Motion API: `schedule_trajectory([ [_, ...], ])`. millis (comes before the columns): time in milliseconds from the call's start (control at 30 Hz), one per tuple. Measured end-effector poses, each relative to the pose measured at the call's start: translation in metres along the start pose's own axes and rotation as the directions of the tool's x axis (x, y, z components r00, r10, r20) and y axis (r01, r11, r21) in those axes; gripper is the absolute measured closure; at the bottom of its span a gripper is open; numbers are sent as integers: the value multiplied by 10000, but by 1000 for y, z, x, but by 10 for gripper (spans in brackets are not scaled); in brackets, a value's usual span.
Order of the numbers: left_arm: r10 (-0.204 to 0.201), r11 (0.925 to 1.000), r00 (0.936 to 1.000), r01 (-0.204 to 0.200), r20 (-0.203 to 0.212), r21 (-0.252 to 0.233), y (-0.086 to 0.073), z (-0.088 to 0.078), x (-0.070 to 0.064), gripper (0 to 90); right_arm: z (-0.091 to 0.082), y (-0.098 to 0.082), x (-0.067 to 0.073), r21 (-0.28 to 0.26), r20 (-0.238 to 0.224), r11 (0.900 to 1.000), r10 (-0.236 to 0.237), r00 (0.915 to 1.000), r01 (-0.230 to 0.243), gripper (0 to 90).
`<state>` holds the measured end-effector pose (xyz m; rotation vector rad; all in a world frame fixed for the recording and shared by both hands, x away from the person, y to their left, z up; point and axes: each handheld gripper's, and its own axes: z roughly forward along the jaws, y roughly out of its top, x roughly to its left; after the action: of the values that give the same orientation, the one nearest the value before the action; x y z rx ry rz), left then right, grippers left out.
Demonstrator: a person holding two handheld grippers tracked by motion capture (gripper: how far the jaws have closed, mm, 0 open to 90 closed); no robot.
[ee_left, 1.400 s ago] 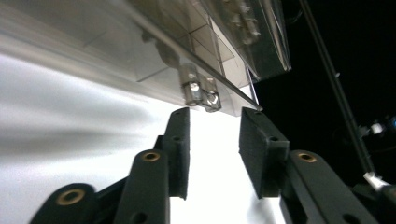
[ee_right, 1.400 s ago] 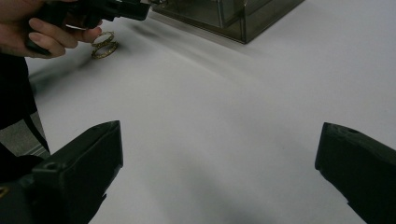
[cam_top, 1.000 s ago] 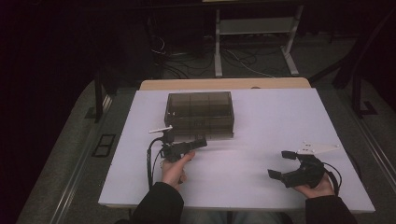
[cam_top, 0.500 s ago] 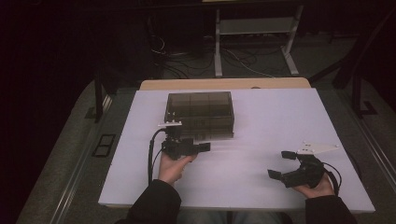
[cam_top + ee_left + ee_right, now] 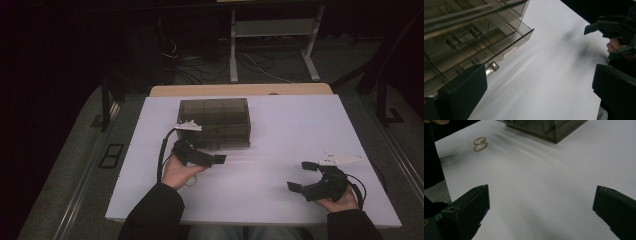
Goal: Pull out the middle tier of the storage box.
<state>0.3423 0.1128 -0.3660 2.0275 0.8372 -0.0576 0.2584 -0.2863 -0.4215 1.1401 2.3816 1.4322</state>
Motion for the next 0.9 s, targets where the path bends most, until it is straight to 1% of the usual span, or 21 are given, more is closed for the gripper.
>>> schedule_trajectory([
  [67, 360, 9993, 9992, -361, 153, 119, 5, -1, -1, 0, 0, 0, 0, -9, -11, 10000, 10, 10000, -10, 3],
  [100, 607, 9978, 9978, -613, 267, 257, 8, -2, -2, 0, 0, 0, 1, 26, -26, 10000, 71, 10000, -71, 3],
  [167, 904, 9944, 9956, -917, 265, 520, 12, -2, -3, 0, 0, 0, 0, 34, -20, 10000, 84, 10000, -84, 3],
  [200, 1093, 9920, 9937, -1107, 253, 603, 14, -1, -5, 0, 0, 0, 0, 17, -4, 10000, 54, 10000, -54, 3],
  [233, 1273, 9888, 9912, -1297, 361, 734, 16, -1, -5, 0, 0, 0, 0, 16, 10, 10000, 57, 10000, -57, 3],
  [267, 1386, 9870, 9896, -1411, 374, 765, 17, 0, -6, 0, 0, 0, 0, 12, 13, 10000, 69, 10000, -69, 3],
  [300, 1497, 9841, 9877, -1532, 445, 900, 19, 0, -6, 0, 0, 0, -1, -28, 38, 10000, 11, 10000, -11, 3],
  [367, 1816, 9766, 9820, -1863, 515, 1071, 22, 1, -7, 0, 0, 0, -1, 12, 28, 10000, 61, 10000, -61, 3],
  [400, 2042, 9708, 9777, -2087, 492, 1184, 24, 2, -7, 0, 0, 0, -1, 19, 45, 10000, 58, 10000, -58, 3],
  [433, 2312, 9627, 9721, -2346, 410, 1346, 26, 3, -8, 0, 0, 0, -1, 21, 40, 10000, 68, 10000, -68, 3],
  [533, 2740, 9473, 9609, -2770, 408, 1611, 30, 5, -10, 0, 0, 0, -1, 27, 41, 10000, 69, 10000, -69, 3],
  [567, 2829, 9439, 9583, -2858, 409, 1654, 31, 5, -11, 0, 0, 0, -1, 9, 46, 10000, 65, 10000, -65, 3],
  [600, 3054, 9360, 9515, -3072, 373, 1718, 33, 5, -11, 0, 0, 0, -1, 5, 43, 10000, 82, 10000, -82, 3],
  [633, 3150, 9328, 9485, -3158, 331, 1738, 34, 6, -12, 0, 0, 0, -1, 9, 50, 10000, 82, 10000, -83, 3],
  [700, 3403, 9234, 9400, -3388, 235, 1803, 36, 6, -12, 0, 0, 0, -1, 24, 97, 10000, 47, 9999, -47, 3],
  [733, 3491, 9200, 9367, -3479, 262, 1804, 37, 6, -11, 0, 0, 0, -1, 34, 103, 10000, 36, 9999, -37, 3],
  [800, 3771, 9091, 9259, -3745, 217, 1824, 38, 6, -10, 0, 0, 0, -1, 44, 89, 10000, 2, 10000, -2, 3],
  [833, 3837, 9075, 9231, -3820, 252, 1747, 38, 6, -8, 0, 0, 0, -1, 65, 94, 10000, -23, 10000, 22, 3],
  [900, 3928, 9052, 9193, -3912, 241, 1660, 38, 5, -6, 36, 0, 0, -2, 91, 107, 10000, -36, 9999, 35, 3],
])
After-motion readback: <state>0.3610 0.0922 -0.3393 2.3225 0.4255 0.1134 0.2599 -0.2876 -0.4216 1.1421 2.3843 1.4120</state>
